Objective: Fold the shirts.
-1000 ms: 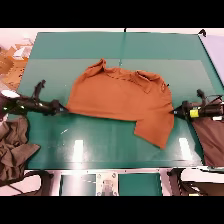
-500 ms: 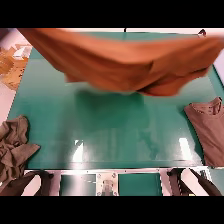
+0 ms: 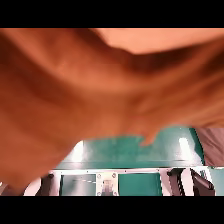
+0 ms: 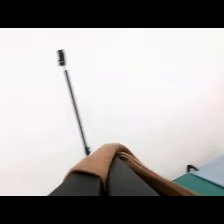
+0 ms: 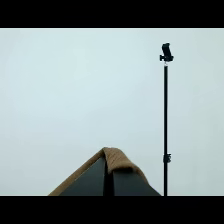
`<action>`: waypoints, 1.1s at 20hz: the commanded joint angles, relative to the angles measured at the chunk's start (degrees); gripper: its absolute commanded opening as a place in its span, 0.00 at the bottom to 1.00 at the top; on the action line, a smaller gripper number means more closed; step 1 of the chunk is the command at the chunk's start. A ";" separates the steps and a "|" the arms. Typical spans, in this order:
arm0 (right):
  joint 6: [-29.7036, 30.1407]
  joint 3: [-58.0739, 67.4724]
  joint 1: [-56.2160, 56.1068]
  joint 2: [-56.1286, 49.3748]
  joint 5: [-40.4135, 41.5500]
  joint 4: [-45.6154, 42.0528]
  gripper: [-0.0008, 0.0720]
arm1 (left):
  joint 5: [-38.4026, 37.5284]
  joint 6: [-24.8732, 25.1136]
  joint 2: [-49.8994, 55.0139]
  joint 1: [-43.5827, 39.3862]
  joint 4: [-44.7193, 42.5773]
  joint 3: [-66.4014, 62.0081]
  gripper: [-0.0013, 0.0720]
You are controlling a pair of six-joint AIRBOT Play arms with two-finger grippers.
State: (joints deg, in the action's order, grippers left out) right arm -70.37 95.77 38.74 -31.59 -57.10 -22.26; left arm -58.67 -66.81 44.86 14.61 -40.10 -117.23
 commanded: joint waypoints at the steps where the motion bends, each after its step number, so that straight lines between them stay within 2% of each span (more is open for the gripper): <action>1: -2.29 -1.75 0.13 -2.10 -1.73 -5.01 0.04 | -0.35 -4.70 0.44 0.02 -8.98 6.01 0.05; 3: -1.33 -7.56 -0.35 -4.92 -3.50 -4.13 0.03 | -3.80 -3.74 2.51 0.02 -6.54 13.68 0.05; 6: 5.92 -21.00 -6.60 -10.88 -3.58 -3.37 0.03 | -6.93 1.46 8.24 0.00 1.46 27.39 0.05; 9: 13.22 -34.47 -15.23 -20.85 2.60 -3.96 0.04 | -6.29 3.76 16.55 0.00 4.61 41.42 0.05; 11: 15.58 -38.23 -18.73 -30.25 7.82 -3.93 0.04 | -3.82 4.35 22.97 0.00 4.70 48.26 0.05; 15: 15.61 -31.50 -20.35 -52.87 11.76 -1.68 0.03 | 2.01 4.50 36.37 -0.09 10.67 50.18 0.05; 17: 15.39 -23.82 -20.35 -61.81 11.21 -0.31 0.03 | 7.89 6.88 40.85 -1.73 13.73 49.03 0.05; 22: 12.26 -6.56 -20.87 -73.53 9.51 -0.33 0.04 | 15.32 8.83 48.09 -7.65 11.85 40.46 0.05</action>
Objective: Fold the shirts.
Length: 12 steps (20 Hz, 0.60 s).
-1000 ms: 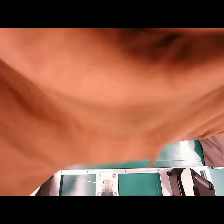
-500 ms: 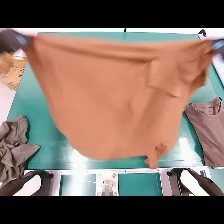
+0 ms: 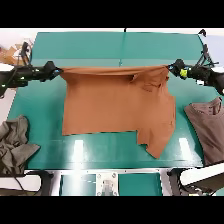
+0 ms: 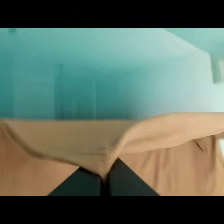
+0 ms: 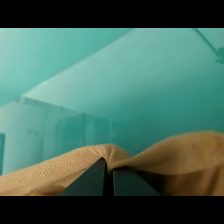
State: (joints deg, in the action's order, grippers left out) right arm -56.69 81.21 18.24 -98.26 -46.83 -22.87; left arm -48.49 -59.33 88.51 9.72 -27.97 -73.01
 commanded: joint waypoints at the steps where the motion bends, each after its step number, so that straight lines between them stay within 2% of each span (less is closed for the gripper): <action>1: -1.42 9.16 -0.37 -7.39 -1.22 -0.20 0.03 | 5.81 1.29 5.05 -3.43 -1.99 -4.81 0.05; 3: -3.32 9.18 -0.04 -7.37 -2.32 -5.07 0.03 | 5.77 0.59 5.20 -3.85 -5.14 -4.94 0.05; 5: -7.80 9.18 1.01 -7.37 -6.25 -14.03 0.03 | 3.48 -2.73 5.18 -3.82 -10.34 -4.94 0.05; 9: -9.31 9.14 2.43 -6.19 -17.42 -26.18 0.03 | -6.62 -8.11 5.18 -3.85 -20.59 -4.94 0.05; 12: -11.93 9.14 1.92 -4.81 -21.70 -36.79 0.03 | -12.98 -11.91 5.20 -3.87 -25.79 -4.28 0.05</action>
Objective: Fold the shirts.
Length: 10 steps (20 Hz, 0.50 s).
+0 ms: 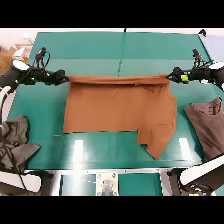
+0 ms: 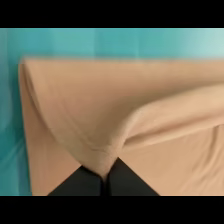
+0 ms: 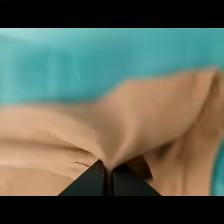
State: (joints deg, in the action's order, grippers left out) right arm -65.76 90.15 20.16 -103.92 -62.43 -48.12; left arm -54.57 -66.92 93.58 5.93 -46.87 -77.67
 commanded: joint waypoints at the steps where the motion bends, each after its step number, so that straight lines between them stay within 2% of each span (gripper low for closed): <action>1: -3.30 0.20 -0.04 0.90 -7.08 -13.86 0.03 | -7.67 -4.85 0.13 -0.07 -7.41 0.98 0.05; 4: -4.15 -0.42 -0.50 0.83 -7.72 -17.20 0.03 | -6.51 -5.03 0.13 -0.17 -7.37 3.98 0.05; 10: -4.81 -2.25 -2.51 -0.07 -5.95 -17.33 0.04 | 1.03 -5.03 0.13 -4.00 -7.19 6.99 0.05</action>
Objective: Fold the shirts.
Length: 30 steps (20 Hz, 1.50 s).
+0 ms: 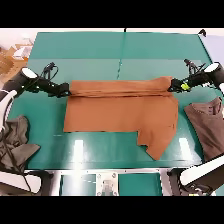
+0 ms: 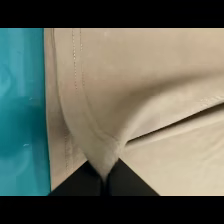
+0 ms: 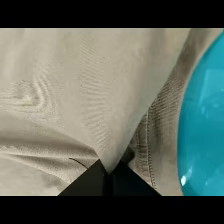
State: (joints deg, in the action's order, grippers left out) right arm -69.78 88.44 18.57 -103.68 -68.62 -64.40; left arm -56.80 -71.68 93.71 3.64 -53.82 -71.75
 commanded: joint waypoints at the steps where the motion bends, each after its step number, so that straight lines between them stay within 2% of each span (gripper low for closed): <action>1: -1.53 -0.37 -1.11 -0.28 0.22 -1.07 0.04 | 3.65 -0.28 0.00 -2.21 -0.20 1.05 0.05; 2: -2.45 -0.31 -1.16 -0.22 0.11 -1.03 0.04 | 3.39 -0.28 -0.02 -2.40 -0.20 1.03 0.05; 3: -3.15 -0.26 -1.14 -0.07 -0.31 -1.05 0.19 | 2.62 -0.31 -0.02 -2.40 -0.17 1.03 0.09; 4: -3.56 -0.02 -1.09 0.15 -1.51 -1.09 0.39 | 1.05 -0.33 -0.15 -2.27 -0.17 1.01 0.55; 5: -3.58 0.68 -0.81 0.31 -3.58 -1.64 0.41 | -1.31 -1.18 -0.20 -2.27 -0.37 0.48 0.85; 7: -6.93 2.95 0.28 0.92 -10.12 -4.31 0.41 | -8.04 -1.79 -0.20 -2.23 -0.90 -2.27 0.85; 9: -10.49 4.42 2.16 2.36 -17.66 -6.49 0.40 | -16.15 -3.72 -0.20 -2.23 -4.09 -6.03 0.85; 10: -11.87 4.37 3.17 3.32 -20.28 -6.86 0.31 | -20.48 -5.62 -0.44 -2.23 -6.78 -7.54 0.71; 11: -13.31 3.76 4.15 4.57 -22.53 -6.82 0.05 | -23.71 -6.45 -1.25 -2.23 -9.49 -7.82 0.24; 12: -14.71 1.77 5.11 6.64 -23.71 -7.06 0.04 | -25.97 -6.38 -2.19 -2.23 -11.28 -7.63 0.05; 15: -16.44 -9.60 6.99 16.11 -23.37 -9.46 0.03 | -27.36 -9.55 -8.55 -2.23 -16.74 -3.43 0.04; 17: -17.07 -20.15 9.18 24.33 -21.97 -12.07 0.03 | -26.27 -9.53 -16.81 -2.23 -17.14 5.18 0.04; 19: -20.02 -32.59 12.94 33.20 -19.67 -13.44 0.03 | -23.21 -10.08 -26.23 -2.23 -17.75 16.04 0.05; 22: -22.21 -49.51 18.03 44.28 -14.01 -12.50 0.04 | -16.81 -15.93 -38.71 -2.23 -17.29 29.88 0.05; 23: -22.18 -53.88 18.99 46.71 -12.26 -12.55 0.04 | -14.69 -16.83 -41.55 -2.23 -15.41 33.29 0.23; 24: -22.38 -56.92 19.32 48.04 -11.02 -12.48 0.13 | -12.31 -17.00 -43.32 -2.23 -13.07 36.02 0.78; 25: -23.28 -58.95 19.32 48.72 -9.49 -11.54 0.29 | -9.33 -17.90 -44.13 -2.25 -10.45 38.51 0.98; 26: -23.21 -60.04 19.32 48.87 -7.98 -10.14 0.38 | -6.64 -17.92 -44.09 -2.56 -7.91 40.52 0.99; 27: -23.23 -60.37 19.30 48.85 -6.95 -9.27 0.41 | -3.82 -17.92 -44.04 -3.19 -4.87 42.84 0.99; 30: -23.19 -60.37 19.30 48.85 -4.79 -5.29 0.41 | 6.60 -17.90 -44.04 -6.58 1.86 48.96 0.99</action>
State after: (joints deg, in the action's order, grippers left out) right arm -92.47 30.48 37.45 -56.05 -77.01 -73.45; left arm -60.99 -88.75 51.00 -0.67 -59.31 -29.10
